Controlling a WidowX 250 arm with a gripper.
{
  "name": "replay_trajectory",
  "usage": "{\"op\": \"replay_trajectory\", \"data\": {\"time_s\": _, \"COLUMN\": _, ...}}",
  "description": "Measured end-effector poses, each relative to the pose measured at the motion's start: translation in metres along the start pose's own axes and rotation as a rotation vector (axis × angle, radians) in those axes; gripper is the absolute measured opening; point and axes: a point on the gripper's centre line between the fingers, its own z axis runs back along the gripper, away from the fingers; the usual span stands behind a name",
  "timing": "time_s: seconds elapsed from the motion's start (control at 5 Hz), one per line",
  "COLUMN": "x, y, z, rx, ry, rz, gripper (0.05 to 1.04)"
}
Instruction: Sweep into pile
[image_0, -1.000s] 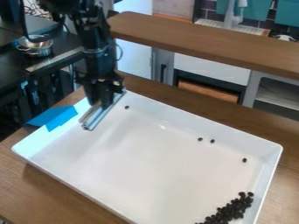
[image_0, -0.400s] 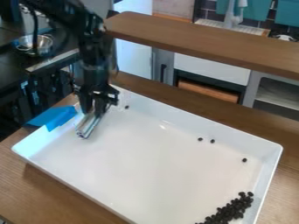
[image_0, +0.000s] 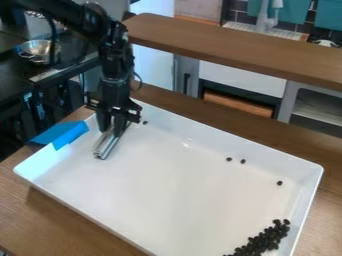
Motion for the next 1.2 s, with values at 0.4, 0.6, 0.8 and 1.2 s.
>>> {"op": "replay_trajectory", "data": {"time_s": 0.4, "x": 0.002, "y": -0.028, "z": -0.002, "rx": 0.000, "ry": 0.009, "rz": -0.046, "gripper": 0.339}}
{"op": "replay_trajectory", "data": {"time_s": 0.6, "x": -0.007, "y": -0.048, "z": -0.002, "rx": -0.011, "ry": 0.023, "rz": -0.080, "gripper": 0.339}}
{"op": "replay_trajectory", "data": {"time_s": 0.8, "x": -0.015, "y": -0.076, "z": 0.001, "rx": -0.014, "ry": 0.020, "rz": -0.119, "gripper": 0.339}}
{"op": "replay_trajectory", "data": {"time_s": 1.2, "x": -0.022, "y": -0.111, "z": 0.004, "rx": -0.017, "ry": 0.012, "rz": -0.144, "gripper": 0.339}}
